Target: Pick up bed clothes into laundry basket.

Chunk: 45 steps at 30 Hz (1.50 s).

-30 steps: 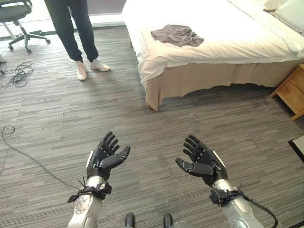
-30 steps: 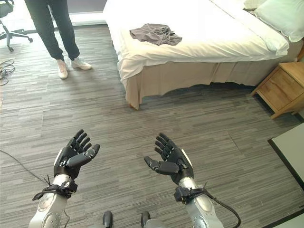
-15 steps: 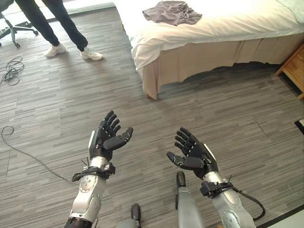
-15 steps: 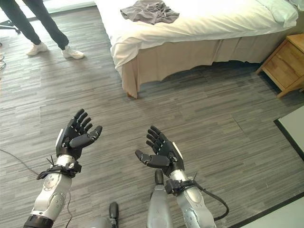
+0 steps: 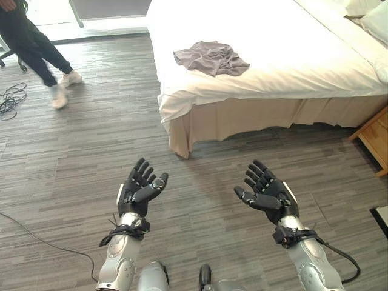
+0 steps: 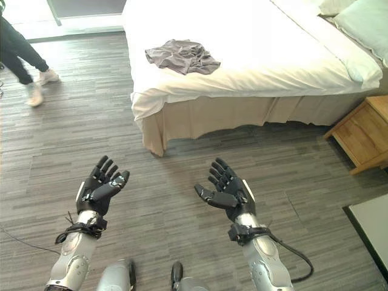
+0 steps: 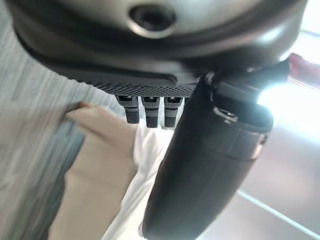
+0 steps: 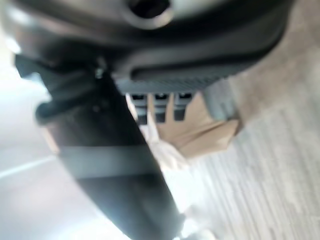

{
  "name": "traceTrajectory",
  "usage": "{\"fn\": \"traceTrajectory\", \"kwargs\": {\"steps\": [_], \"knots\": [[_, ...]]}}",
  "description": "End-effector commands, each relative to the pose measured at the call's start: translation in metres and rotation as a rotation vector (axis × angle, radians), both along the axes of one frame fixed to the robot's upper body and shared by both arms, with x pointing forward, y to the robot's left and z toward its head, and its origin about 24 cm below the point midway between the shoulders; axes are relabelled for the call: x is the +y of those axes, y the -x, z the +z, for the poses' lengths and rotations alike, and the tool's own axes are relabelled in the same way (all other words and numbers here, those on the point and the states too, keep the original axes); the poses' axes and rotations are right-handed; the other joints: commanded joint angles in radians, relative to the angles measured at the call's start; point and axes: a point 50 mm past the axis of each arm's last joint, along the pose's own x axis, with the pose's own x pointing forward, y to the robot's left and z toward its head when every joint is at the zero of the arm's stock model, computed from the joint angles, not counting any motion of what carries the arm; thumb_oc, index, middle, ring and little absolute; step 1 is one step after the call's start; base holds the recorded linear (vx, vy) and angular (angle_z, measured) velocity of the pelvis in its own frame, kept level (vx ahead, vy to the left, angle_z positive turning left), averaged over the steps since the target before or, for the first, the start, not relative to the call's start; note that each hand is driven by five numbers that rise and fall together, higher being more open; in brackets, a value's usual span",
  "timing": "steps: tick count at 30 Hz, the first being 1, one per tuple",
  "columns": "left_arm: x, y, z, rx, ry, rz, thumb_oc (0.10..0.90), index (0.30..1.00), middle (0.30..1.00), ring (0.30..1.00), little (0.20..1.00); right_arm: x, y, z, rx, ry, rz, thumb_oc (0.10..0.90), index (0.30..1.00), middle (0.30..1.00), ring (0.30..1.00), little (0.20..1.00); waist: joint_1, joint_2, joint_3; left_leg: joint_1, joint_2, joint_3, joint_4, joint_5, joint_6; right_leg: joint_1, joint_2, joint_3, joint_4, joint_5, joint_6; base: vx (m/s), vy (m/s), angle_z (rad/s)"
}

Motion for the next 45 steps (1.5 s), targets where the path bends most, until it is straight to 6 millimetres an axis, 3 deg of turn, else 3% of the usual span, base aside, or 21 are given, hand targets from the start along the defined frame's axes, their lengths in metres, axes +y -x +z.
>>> {"fn": "traceTrajectory", "kwargs": {"steps": [1, 3, 4, 5, 6, 7, 8, 10, 11, 12, 13, 17, 21, 22, 24, 26, 31, 32, 36, 40, 45], "knots": [[0.012, -0.013, 0.06, -0.31, -0.072, 0.038, 0.8, 0.9, 0.9, 0.9, 0.9, 0.007, -0.013, 0.054, -0.291, 0.008, 0.044, 0.8, 0.9, 0.9, 0.9, 0.9, 0.047, -0.002, -0.07, -0.069, 0.02, -0.048, -0.078, 0.157, -0.045, 0.115, -0.121, 0.009, 0.083, -0.162, 0.122, 0.63, 0.185, -0.6], [0.013, -0.013, 0.064, -0.319, -0.1, 0.027, 0.8, 0.9, 0.9, 0.9, 0.9, 0.008, -0.013, 0.053, -0.285, 0.009, 0.043, 0.8, 0.9, 0.9, 0.9, 0.9, 0.055, -0.01, -0.089, -0.073, 0.021, -0.013, -0.058, 0.186, -0.053, 0.168, -0.143, 0.028, 0.096, -0.185, 0.13, 0.67, 0.24, -0.44], [0.014, -0.012, 0.067, -0.324, -0.165, -0.002, 0.8, 0.9, 0.9, 0.9, 0.9, 0.009, -0.01, 0.052, -0.281, 0.017, 0.045, 0.8, 0.9, 0.9, 0.9, 0.9, 0.053, -0.014, -0.117, -0.052, 0.021, 0.013, -0.023, 0.198, -0.03, 0.178, -0.161, 0.025, 0.124, -0.204, 0.148, 0.5, 0.261, -0.33], [0.015, -0.013, 0.069, -0.324, -0.216, -0.015, 0.8, 0.9, 0.9, 0.9, 0.9, 0.009, -0.009, 0.053, -0.291, 0.018, 0.046, 0.8, 0.9, 0.9, 0.9, 0.9, 0.055, -0.022, -0.125, -0.049, 0.006, 0.015, 0.003, 0.197, -0.021, 0.167, -0.174, 0.026, 0.182, -0.167, 0.161, 0.68, 0.381, -0.26], [0.015, -0.013, 0.069, -0.32, -0.246, -0.018, 0.8, 0.9, 0.9, 0.9, 0.9, 0.01, -0.008, 0.053, -0.298, 0.019, 0.038, 0.8, 0.9, 0.9, 0.9, 0.9, 0.059, -0.039, -0.138, -0.044, -0.015, 0.03, 0.03, 0.165, 0.008, 0.134, -0.198, 0.032, 0.286, -0.103, 0.186, 0.48, 0.32, -0.25], [0.015, -0.013, 0.067, -0.304, -0.241, -0.022, 0.8, 0.9, 0.9, 0.9, 0.9, 0.013, -0.006, 0.051, -0.292, 0.004, 0.032, 0.8, 0.9, 0.9, 0.9, 0.9, 0.057, -0.036, -0.141, -0.024, -0.022, 0.045, 0.04, 0.141, 0.046, 0.08, -0.199, 0.052, 0.422, 0.035, 0.209, 0.46, 0.358, -0.12], [0.014, -0.015, 0.063, -0.29, -0.231, -0.021, 0.8, 0.9, 0.9, 0.9, 0.9, 0.019, -0.009, 0.051, -0.293, -0.004, 0.038, 0.8, 0.9, 0.9, 0.9, 0.9, 0.041, -0.035, -0.125, 0.017, -0.039, 0.06, 0.039, 0.106, 0.068, 0.007, -0.215, 0.043, 0.546, 0.113, 0.221, 0.39, 0.365, -0.18], [0.017, -0.017, 0.064, -0.273, -0.265, -0.015, 0.8, 0.9, 0.9, 0.9, 0.9, 0.029, -0.013, 0.054, -0.307, 0.0, 0.067, 0.8, 0.9, 0.9, 0.9, 0.9, 0.012, -0.011, -0.1, 0.098, -0.04, 0.102, 0.021, 0.069, 0.091, -0.083, -0.255, -0.046, 0.656, 0.208, 0.221, 0.36, 0.372, -0.07], [0.019, -0.017, 0.067, -0.283, -0.274, -0.016, 0.8, 0.9, 0.9, 0.9, 0.9, 0.031, -0.014, 0.055, -0.307, 0.006, 0.075, 0.8, 0.9, 0.9, 0.9, 0.9, -0.004, -0.004, -0.092, 0.142, -0.048, 0.103, 0.0, 0.053, 0.102, -0.122, -0.285, -0.092, 0.704, 0.209, 0.221, 0.38, 0.337, -0.06], [0.019, -0.017, 0.071, -0.297, -0.284, -0.027, 0.8, 0.9, 0.9, 0.9, 0.9, 0.031, -0.014, 0.054, -0.305, 0.021, 0.082, 0.8, 0.9, 0.9, 0.9, 0.9, -0.019, -0.002, -0.091, 0.186, -0.055, 0.118, -0.025, 0.042, 0.106, -0.152, -0.331, -0.16, 0.705, 0.232, 0.222, 0.41, 0.284, 0.0], [0.019, -0.017, 0.075, -0.315, -0.281, -0.036, 0.8, 0.9, 0.9, 0.9, 0.9, 0.029, -0.013, 0.052, -0.294, 0.033, 0.08, 0.8, 0.9, 0.9, 0.9, 0.9, -0.034, 0.0, -0.088, 0.217, -0.061, 0.123, -0.047, 0.031, 0.103, -0.174, -0.35, -0.211, 0.674, 0.203, 0.216, 0.43, 0.205, 0.03], [0.009, -0.018, 0.073, -0.319, -0.26, -0.106, 0.8, 0.9, 0.9, 0.9, 0.9, 0.012, -0.008, 0.04, -0.23, 0.027, 0.015, 0.8, 0.9, 0.9, 0.9, 0.9, -0.092, -0.004, -0.072, 0.282, -0.081, 0.066, -0.077, -0.006, 0.084, -0.257, -0.291, -0.215, 0.477, 0.079, 0.203, 0.34, 0.027, 0.31], [0.006, -0.012, 0.057, -0.255, -0.234, -0.147, 0.8, 0.9, 0.9, 0.9, 0.9, -0.005, -0.006, 0.039, -0.222, 0.045, -0.052, 0.8, 0.9, 0.9, 0.9, 0.9, -0.107, -0.038, -0.068, 0.328, -0.102, 0.012, -0.078, -0.057, 0.069, -0.27, -0.254, -0.153, 0.225, 0.068, 0.209, 0.29, -0.081, 0.51], [0.006, -0.012, 0.056, -0.254, -0.233, -0.147, 0.8, 0.9, 0.9, 0.9, 0.9, -0.005, -0.006, 0.039, -0.221, 0.045, -0.052, 0.8, 0.9, 0.9, 0.9, 0.9, -0.107, -0.036, -0.066, 0.332, -0.1, 0.011, -0.078, -0.059, 0.068, -0.263, -0.252, -0.154, 0.221, 0.069, 0.209, 0.26, -0.085, 0.43], [0.007, -0.007, 0.051, -0.229, -0.256, -0.186, 0.8, 0.9, 0.9, 0.9, 0.9, -0.025, -0.012, 0.051, -0.256, 0.19, -0.095, 0.8, 0.9, 0.9, 0.9, 0.9, -0.105, -0.057, -0.065, 0.357, -0.113, -0.04, -0.072, -0.089, 0.071, -0.284, -0.233, -0.061, 0.168, 0.108, 0.223, 0.29, -0.109, 0.31], [0.008, -0.006, 0.051, -0.225, -0.26, -0.188, 0.8, 0.9, 0.9, 0.9, 0.9, -0.032, -0.016, 0.056, -0.269, 0.246, -0.119, 0.8, 0.9, 0.9, 0.9, 0.9, -0.099, -0.062, -0.066, 0.367, -0.115, -0.05, -0.076, -0.096, 0.07, -0.284, -0.233, -0.066, 0.147, 0.125, 0.225, 0.14, -0.081, 0.39], [0.011, -0.005, 0.054, -0.249, -0.212, -0.177, 0.8, 0.9, 0.9, 0.9, 0.9, -0.07, -0.063, 0.106, -0.352, 0.558, -0.21, 0.8, 0.9, 0.9, 0.9, 0.9, -0.053, -0.08, -0.078, 0.372, -0.121, -0.089, -0.088, -0.105, 0.064, -0.263, -0.235, -0.078, 0.103, 0.144, 0.221, 0.08, -0.087, 0.04], [0.007, -0.003, 0.054, -0.253, -0.18, -0.196, 0.8, 0.9, 0.9, 0.9, 0.9, -0.076, -0.09, 0.129, -0.364, 0.633, -0.245, 0.8, 0.9, 0.9, 0.9, 0.9, -0.028, -0.075, -0.081, 0.362, -0.117, -0.093, -0.094, -0.098, 0.062, -0.266, -0.229, -0.08, 0.104, 0.143, 0.216, 0.05, -0.129, 0.06], [0.003, -0.002, 0.054, -0.257, -0.137, -0.201, 0.8, 0.9, 0.9, 0.9, 0.9, -0.07, -0.136, 0.194, -0.436, 0.772, -0.308, 0.8, 0.9, 0.9, 0.9, 0.9, 0.002, -0.059, -0.075, 0.321, -0.105, -0.103, -0.102, -0.076, 0.047, -0.276, -0.218, -0.086, 0.099, 0.125, 0.203, -0.01, -0.107, -0.12], [0.004, -0.004, 0.058, -0.272, -0.141, -0.212, 0.8, 0.9, 0.9, 0.9, 0.9, -0.069, -0.161, 0.238, -0.427, 0.87, -0.399, 0.8, 0.9, 0.9, 0.9, 0.9, 0.033, -0.035, -0.071, 0.276, -0.092, -0.137, -0.107, -0.053, 0.032, -0.294, -0.214, -0.111, 0.111, 0.104, 0.19, -0.03, -0.099, 0.18], [0.011, -0.007, 0.071, -0.318, -0.21, -0.193, 0.8, 0.9, 0.9, 0.9, 0.9, -0.064, -0.174, 0.259, -0.389, 0.922, -0.477, 0.8, 0.9, 0.9, 0.9, 0.9, 0.072, 0.001, -0.055, 0.226, -0.086, -0.183, -0.108, -0.027, 0.016, -0.307, -0.212, -0.154, 0.111, 0.091, 0.182, -0.03, -0.1, 0.34]]}}
